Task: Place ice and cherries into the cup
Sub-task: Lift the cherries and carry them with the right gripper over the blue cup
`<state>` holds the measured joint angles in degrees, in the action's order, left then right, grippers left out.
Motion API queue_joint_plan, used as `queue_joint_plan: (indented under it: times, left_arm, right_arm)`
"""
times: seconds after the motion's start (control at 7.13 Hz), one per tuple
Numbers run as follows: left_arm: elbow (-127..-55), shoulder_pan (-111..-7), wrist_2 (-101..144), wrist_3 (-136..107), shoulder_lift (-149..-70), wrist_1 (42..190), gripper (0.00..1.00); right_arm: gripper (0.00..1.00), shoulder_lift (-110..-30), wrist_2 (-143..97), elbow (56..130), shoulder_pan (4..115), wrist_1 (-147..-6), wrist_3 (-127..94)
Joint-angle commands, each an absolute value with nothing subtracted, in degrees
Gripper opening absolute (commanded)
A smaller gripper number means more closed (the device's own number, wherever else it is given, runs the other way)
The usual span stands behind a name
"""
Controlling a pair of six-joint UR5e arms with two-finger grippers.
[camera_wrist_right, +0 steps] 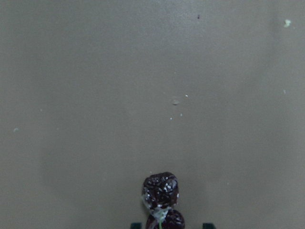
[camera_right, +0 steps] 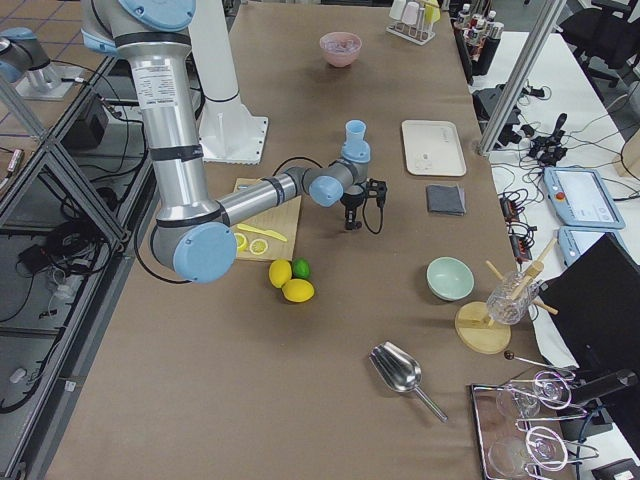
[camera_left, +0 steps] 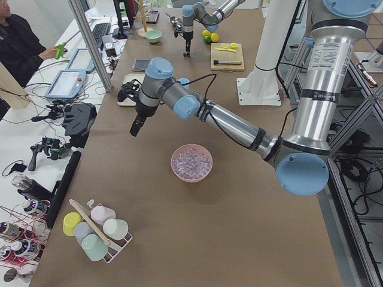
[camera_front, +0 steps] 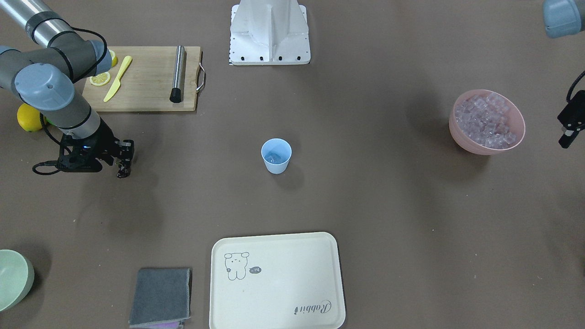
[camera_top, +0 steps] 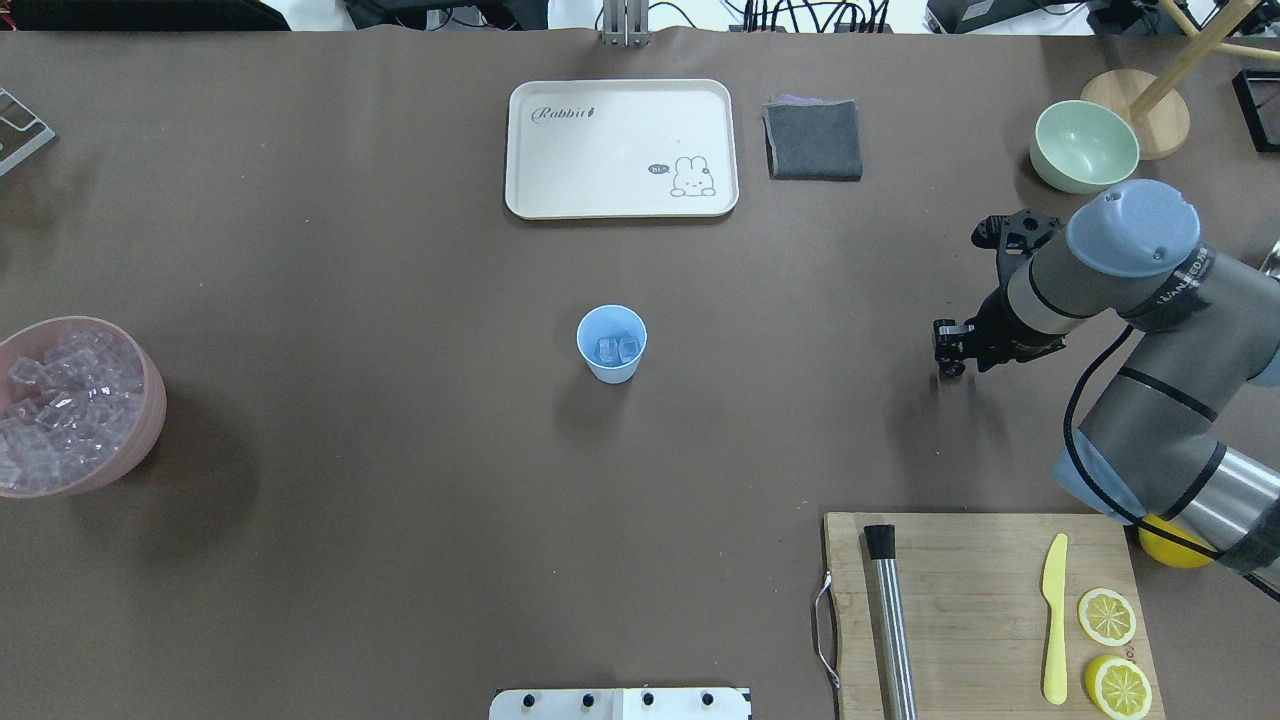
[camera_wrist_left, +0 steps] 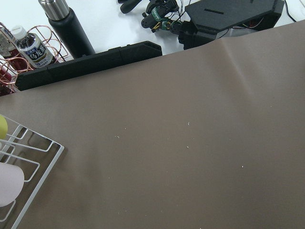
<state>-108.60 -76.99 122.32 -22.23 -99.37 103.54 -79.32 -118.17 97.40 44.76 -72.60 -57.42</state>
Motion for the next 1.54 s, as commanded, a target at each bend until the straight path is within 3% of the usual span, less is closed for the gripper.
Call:
queue_joint_plan:
  times: [0.0, 0.28, 0.56, 0.84, 1.12, 1.4]
  left_arm:
    - [-108.28, -76.99, 122.26, -22.24, -99.58, 103.54, 0.98]
    - [-108.20, -76.99, 122.26, -22.24, -99.58, 103.54, 0.98]
    - [-108.02, -76.99, 122.26, -22.15, -99.49, 103.54, 0.98]
    - [-108.10, -76.99, 122.26, -22.15, -99.06, 103.54, 0.98]
    - [-107.76, -76.99, 122.26, -22.24, -98.70, 103.54, 0.98]
    - [-106.88, -76.99, 122.26, -22.15, -98.00, 103.62, 0.98]
  right_arm:
    - [0.00, -78.75, -117.78, 97.47, 44.91, -72.60, -57.39]
    - [0.00, -78.58, -116.63, 98.86, 45.44, -72.60, -57.48]
    - [0.00, -78.49, -117.68, 106.13, 49.55, -73.21, -57.48]
    - [0.00, -71.93, -117.51, 108.54, 50.54, -72.60, -57.57]
    - [0.00, -61.57, -115.77, 108.46, 45.65, -72.69, -65.60]
    - [0.00, -57.67, -101.50, 107.76, 33.81, -72.69, -66.88]
